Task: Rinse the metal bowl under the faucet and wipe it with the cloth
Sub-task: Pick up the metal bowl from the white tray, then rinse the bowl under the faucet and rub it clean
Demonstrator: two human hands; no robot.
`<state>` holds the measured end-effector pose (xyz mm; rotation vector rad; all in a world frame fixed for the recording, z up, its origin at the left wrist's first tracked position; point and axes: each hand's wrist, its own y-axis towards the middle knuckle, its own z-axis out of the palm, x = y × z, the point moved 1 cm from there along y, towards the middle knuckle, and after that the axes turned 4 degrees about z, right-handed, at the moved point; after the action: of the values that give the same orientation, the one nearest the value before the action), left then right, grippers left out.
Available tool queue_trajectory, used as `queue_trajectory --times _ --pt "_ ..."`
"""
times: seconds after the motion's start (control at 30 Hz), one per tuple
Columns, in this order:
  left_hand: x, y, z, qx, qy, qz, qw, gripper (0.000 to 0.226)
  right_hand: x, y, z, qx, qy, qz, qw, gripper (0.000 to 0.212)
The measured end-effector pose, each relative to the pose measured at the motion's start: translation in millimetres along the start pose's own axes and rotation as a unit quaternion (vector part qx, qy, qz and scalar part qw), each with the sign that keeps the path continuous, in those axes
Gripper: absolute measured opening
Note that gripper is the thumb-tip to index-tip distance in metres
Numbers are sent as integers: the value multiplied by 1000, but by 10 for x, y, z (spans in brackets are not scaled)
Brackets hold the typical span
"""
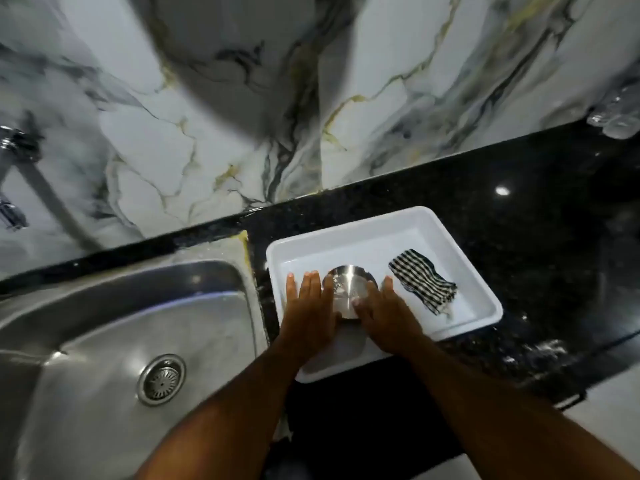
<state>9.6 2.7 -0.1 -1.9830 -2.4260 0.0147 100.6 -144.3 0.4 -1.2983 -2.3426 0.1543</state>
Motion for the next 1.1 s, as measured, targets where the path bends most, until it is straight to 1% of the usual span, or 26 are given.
queue_trajectory --times 0.03,0.07,0.1,0.17,0.23,0.27,0.33,0.37,0.43,0.47,0.53,0.67,0.8,0.93,1.0,1.03,1.07,1.1 --pt "1 17 34 -1 10 12 1000 61 -18 18 -15 5 22 10 1000 71" --pt "1 41 34 18 15 27 999 55 -29 27 -69 -2 57 17 998 68" --pt "19 71 62 27 23 38 999 52 -60 70 -84 -8 72 6 997 67" --pt "86 125 98 56 16 53 997 53 -90 122 -127 2 86 -9 996 66" --pt "130 176 113 76 -17 71 994 57 -104 128 -137 6 87 -7 996 56" --pt "140 190 96 81 -23 83 993 54 -94 112 -160 2 77 -7 997 49" --pt "170 194 42 67 -41 78 994 43 -45 101 -207 -14 77 -3 997 41" --pt "196 194 -8 53 -59 66 995 41 -6 103 -241 -28 79 -8 996 41" --pt "305 161 -180 1 -107 44 993 45 166 88 -379 -44 76 -39 995 51" --pt "404 130 -294 -21 -123 33 992 50 305 81 -480 -44 75 -59 994 55" --pt "664 37 -546 -56 -131 20 990 57 623 99 -687 -55 81 -95 991 57" --pt "1450 -416 -1101 -156 -190 -31 969 47 1620 91 -971 -82 82 -184 976 52" --pt "2233 -1006 -1451 -201 -177 -81 960 47 2637 13 -870 -98 90 -247 960 47" --pt "2934 -1634 -1561 -212 -193 -138 948 51 3525 -108 -537 -67 94 -292 949 48" --pt "3232 -1907 -1491 -235 -219 -161 933 51 3880 -162 -358 -64 90 -298 948 48" --pt "3336 -2010 -1445 -249 -245 -174 921 51 4008 -184 -274 -61 91 -299 948 49" --pt "3418 -2097 -1395 -263 -285 -188 903 53 4135 -196 -182 -58 91 -299 948 49" --pt "3483 -2152 -1335 -280 -337 -213 874 59 4241 -209 -98 -54 92 -295 949 49"
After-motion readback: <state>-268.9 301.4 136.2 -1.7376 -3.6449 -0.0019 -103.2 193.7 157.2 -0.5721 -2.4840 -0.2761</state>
